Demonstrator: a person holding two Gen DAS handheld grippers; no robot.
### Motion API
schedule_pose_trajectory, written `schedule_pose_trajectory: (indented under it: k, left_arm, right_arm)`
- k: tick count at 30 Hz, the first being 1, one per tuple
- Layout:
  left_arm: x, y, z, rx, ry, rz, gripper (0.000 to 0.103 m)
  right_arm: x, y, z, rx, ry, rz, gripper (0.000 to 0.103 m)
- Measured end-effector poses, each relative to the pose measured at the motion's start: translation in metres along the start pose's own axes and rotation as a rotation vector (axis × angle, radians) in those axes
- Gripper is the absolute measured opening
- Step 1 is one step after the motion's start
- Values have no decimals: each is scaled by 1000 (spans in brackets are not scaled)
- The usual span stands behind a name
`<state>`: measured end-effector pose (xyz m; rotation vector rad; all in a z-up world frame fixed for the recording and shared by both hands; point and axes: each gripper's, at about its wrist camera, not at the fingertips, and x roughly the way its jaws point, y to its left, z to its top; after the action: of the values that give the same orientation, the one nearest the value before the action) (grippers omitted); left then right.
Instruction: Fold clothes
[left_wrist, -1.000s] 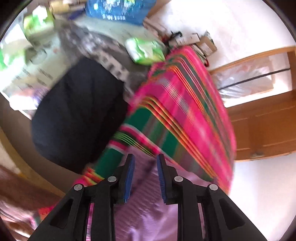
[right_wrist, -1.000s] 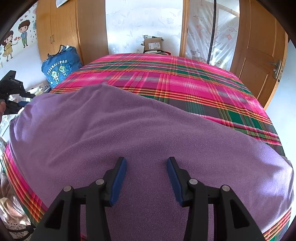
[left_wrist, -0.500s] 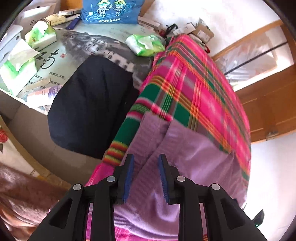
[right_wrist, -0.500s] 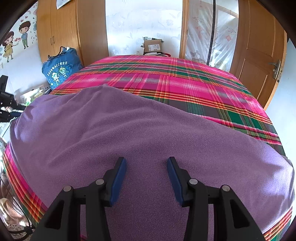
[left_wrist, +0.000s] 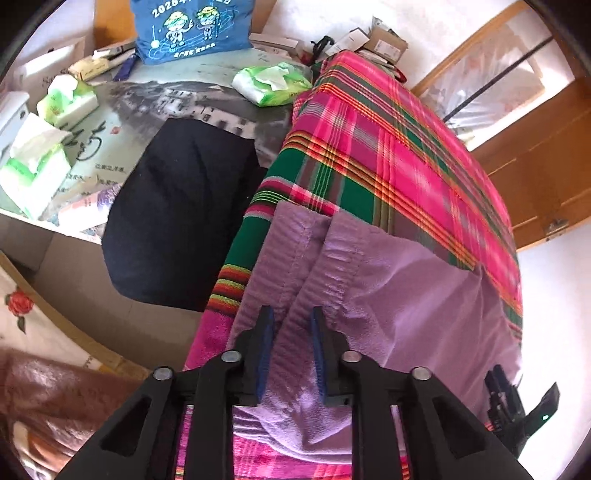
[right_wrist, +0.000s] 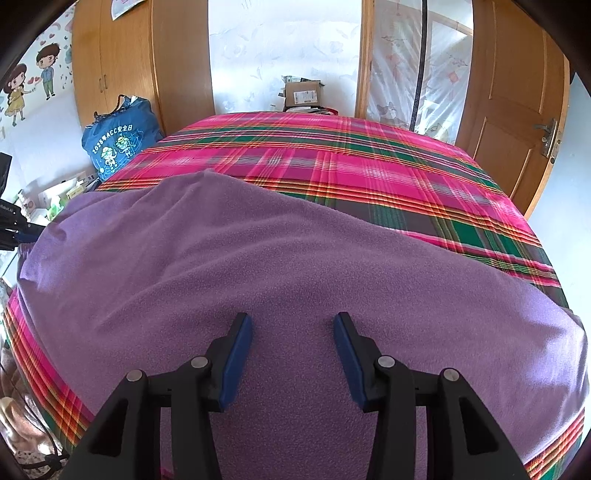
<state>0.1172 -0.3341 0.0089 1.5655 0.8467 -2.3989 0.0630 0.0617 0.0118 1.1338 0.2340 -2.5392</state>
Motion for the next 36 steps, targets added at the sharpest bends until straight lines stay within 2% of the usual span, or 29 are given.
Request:
schedule_pose_trajectory:
  k: [3,6,13,14,15,17,22,23,24,29,31,32,36]
  left_arm:
    - [-2,7,0,-39,-13,-9,1]
    - [-7,19,-1,-99,-39,-15,1]
    - [-11,27,-11,-152,-48,-48,3]
    - [-13,27,-13,-157,-51,-55,7]
    - [-16,27,-15,-164,-53,-60,18]
    - [-19,28,-19,-174,-49,-82,30]
    - [-24,39,-31,-238,-60,-108,37]
    - [-24,41,-32,-248,-56,-106,42]
    - [-23,43,-34,-257,-48,-102,44]
    - [-19,48,-40,-291,-36,-103,44]
    - [-19,47,-41,-289,-49,-106,40]
    - [-19,47,-42,-286,-54,-112,28]
    - [-25,47,-44,-281,-74,-112,15]
  right_arm:
    - [0,0,0,1,-2,-1,47]
    - [1,0,0,2,-5,-1,47]
    - [0,1,1,-1,2,-12,47]
    - [-1,2,1,-2,4,-14,47]
    - [-1,3,0,-2,5,-14,47]
    - [-3,5,0,-5,4,-14,47]
    - [-8,12,0,-19,-9,18,47]
    - [-8,14,0,-28,-12,23,47]
    - [-9,16,-1,-35,-13,27,47]
    - [-12,23,-4,-55,-13,41,47]
    - [-13,25,-4,-61,-14,46,47]
    - [-13,27,-4,-65,-15,49,47]
    - [-15,35,-3,-83,-20,62,47]
